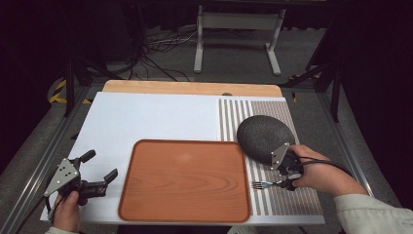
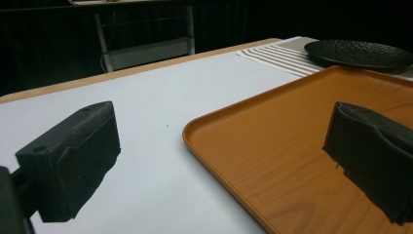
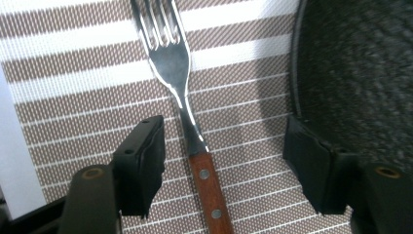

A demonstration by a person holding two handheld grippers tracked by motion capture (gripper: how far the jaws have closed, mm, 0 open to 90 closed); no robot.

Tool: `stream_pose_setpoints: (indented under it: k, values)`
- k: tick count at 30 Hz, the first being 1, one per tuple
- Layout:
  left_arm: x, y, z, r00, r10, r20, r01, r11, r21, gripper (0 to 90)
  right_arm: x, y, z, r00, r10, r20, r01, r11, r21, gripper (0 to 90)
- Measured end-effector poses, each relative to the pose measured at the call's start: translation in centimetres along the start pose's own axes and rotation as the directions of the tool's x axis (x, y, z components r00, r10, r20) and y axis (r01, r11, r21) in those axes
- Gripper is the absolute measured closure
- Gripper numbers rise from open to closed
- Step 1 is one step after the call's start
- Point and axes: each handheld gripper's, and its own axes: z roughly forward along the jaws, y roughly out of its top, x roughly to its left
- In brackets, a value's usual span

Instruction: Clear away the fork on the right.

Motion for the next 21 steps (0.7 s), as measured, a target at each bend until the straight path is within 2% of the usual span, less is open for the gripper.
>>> stream_pose_setpoints:
  k: [5, 8, 10, 12, 21]
  values:
    - [0.0, 0.0, 0.0, 1.0, -0.001, -0.002, 0.001, 1.0, 0.0, 0.6, 0.2, 0.0, 0.6, 0.9989, -0.033, -0.032, 0.034, 0.998, 0.051, 42.4]
    - [0.0, 0.0, 0.0, 1.0, -0.001, 0.0, 0.001, 1.0, 0.001, 0.6, 0.1, -0.1, 0.9, 0.998, -0.048, -0.041, 0.051, 0.997, 0.059, 43.6]
    - [0.0, 0.0, 0.0, 1.0, 0.0, -0.001, 0.0, 1.0, 0.0, 0.6, 0.1, -0.2, 1.2, 0.9958, -0.071, -0.058, 0.076, 0.993, 0.089, 47.1]
    - [0.0, 0.0, 0.0, 1.0, -0.001, -0.001, 0.001, 1.0, 0.0, 0.6, 0.1, -0.2, 1.2, 0.995, -0.079, -0.061, 0.084, 0.992, 0.098, 48.7]
    - [0.0, 0.0, 0.0, 1.0, -0.003, -0.003, 0.003, 1.0, -0.004, 0.6, 0.0, 0.0, 1.8, 0.9859, -0.142, -0.088, 0.155, 0.974, 0.166, 70.7]
